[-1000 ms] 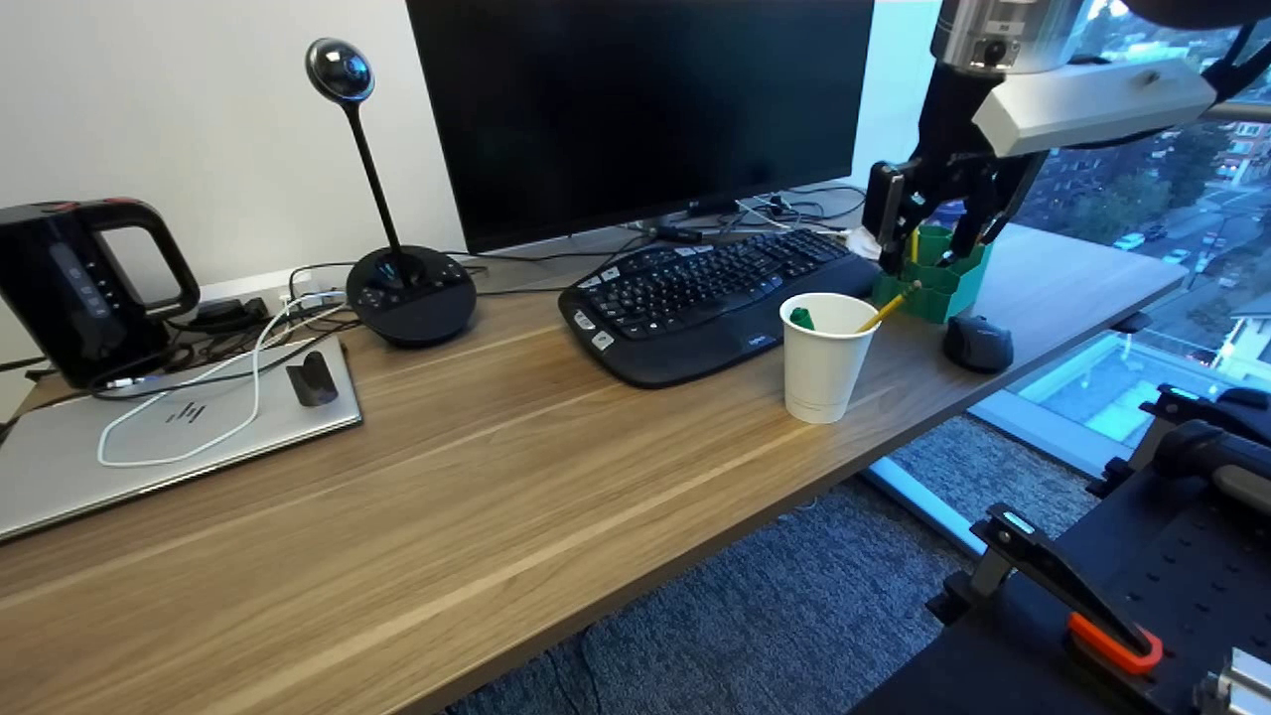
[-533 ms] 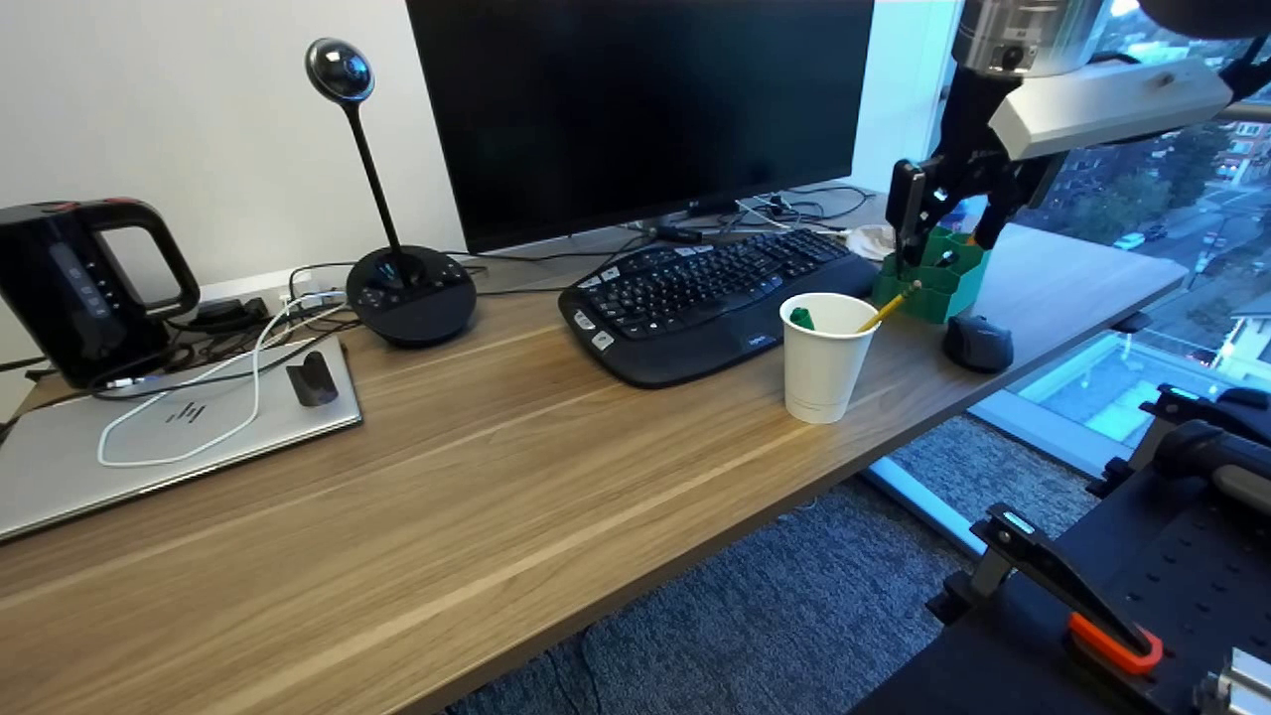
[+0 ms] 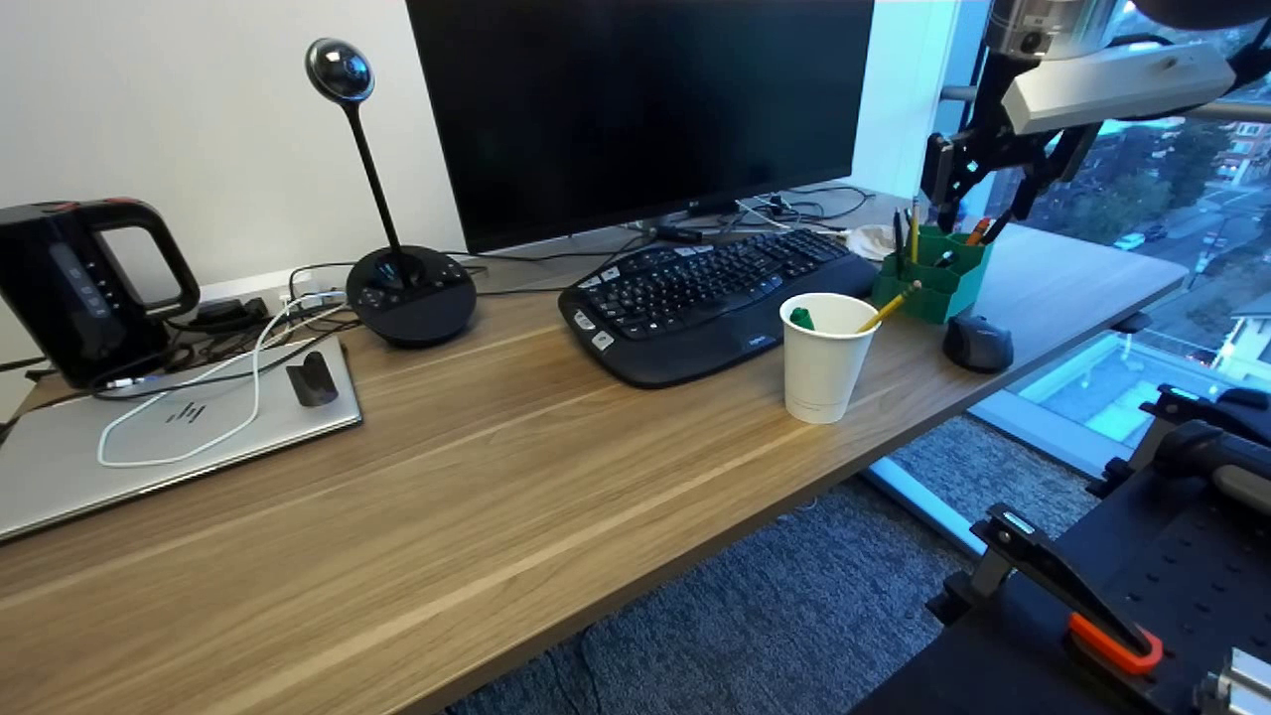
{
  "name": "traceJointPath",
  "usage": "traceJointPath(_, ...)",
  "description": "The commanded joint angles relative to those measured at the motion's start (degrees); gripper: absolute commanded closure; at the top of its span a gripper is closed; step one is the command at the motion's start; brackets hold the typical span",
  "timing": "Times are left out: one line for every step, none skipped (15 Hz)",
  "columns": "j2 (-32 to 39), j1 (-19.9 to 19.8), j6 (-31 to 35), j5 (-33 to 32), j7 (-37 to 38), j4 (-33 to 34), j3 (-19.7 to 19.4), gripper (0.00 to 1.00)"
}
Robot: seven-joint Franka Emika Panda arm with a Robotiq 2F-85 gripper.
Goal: Move the mouse slightly to the right on the desk, then pick a marker from the rack and put it on the desk
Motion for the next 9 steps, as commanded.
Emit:
traceJointPath(3.29, -1.18, -2.36, -0.44, 2.99, 4.82, -1.33, 0.47)
traceJointPath(3.99, -1.51, -2.62, 0.05, 3.18, 5.79, -1.72, 0.47)
traceJointPath(4.64, -1.67, -2.97, 0.15, 3.61, 6.61, -2.16, 0.47)
traceJointPath(5.2, -1.81, -3.26, 0.22, 3.86, 7.32, -2.47, 0.47)
traceJointPath(5.8, -1.9, -3.38, 0.25, 4.26, 7.93, -2.84, 0.47)
traceJointPath(6.3, -2.05, -3.67, 0.52, 4.43, 8.68, -3.11, 0.47)
traceJointPath(6.86, -2.16, -3.92, 0.79, 4.76, 9.43, -3.41, 0.47)
traceJointPath(7.37, -2.23, -4.13, 0.89, 5.09, 10.17, -3.82, 0.47)
traceJointPath(7.95, -2.3, -4.36, 0.93, 5.48, 10.85, -4.23, 0.47)
